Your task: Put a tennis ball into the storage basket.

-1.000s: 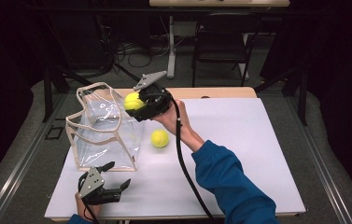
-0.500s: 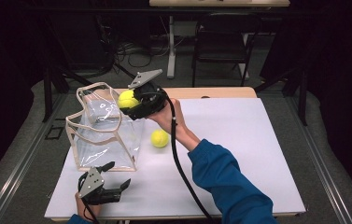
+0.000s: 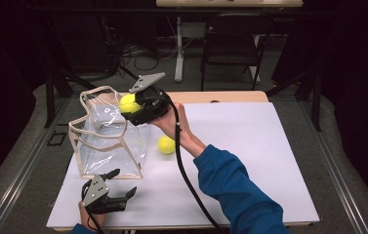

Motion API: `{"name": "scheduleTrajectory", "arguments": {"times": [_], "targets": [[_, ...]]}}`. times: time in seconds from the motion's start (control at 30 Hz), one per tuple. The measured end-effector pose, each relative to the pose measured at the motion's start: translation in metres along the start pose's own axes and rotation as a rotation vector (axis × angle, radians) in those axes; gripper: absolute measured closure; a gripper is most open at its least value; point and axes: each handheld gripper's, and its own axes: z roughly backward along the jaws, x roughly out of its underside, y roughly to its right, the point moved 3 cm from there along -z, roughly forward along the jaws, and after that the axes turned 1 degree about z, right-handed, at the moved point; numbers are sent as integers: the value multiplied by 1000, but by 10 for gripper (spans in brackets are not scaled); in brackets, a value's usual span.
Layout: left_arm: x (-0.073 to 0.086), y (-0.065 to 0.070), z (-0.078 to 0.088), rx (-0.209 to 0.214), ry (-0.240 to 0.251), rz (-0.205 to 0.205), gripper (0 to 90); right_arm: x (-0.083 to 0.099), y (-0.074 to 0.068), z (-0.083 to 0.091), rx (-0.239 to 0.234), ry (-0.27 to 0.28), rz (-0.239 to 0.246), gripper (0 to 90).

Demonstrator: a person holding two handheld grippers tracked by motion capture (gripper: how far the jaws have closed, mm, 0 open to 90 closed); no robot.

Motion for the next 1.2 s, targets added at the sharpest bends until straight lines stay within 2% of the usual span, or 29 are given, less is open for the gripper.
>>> {"name": "scheduleTrajectory", "arguments": {"times": [0.53, 1.2], "targets": [[0, 0, 0, 0, 0, 1, 160, -4, -4, -2, -1, 29, 4, 268], [0, 0, 0, 0, 5, 5, 159, -14, -18, -13, -11, 50, 34, 267]]}}
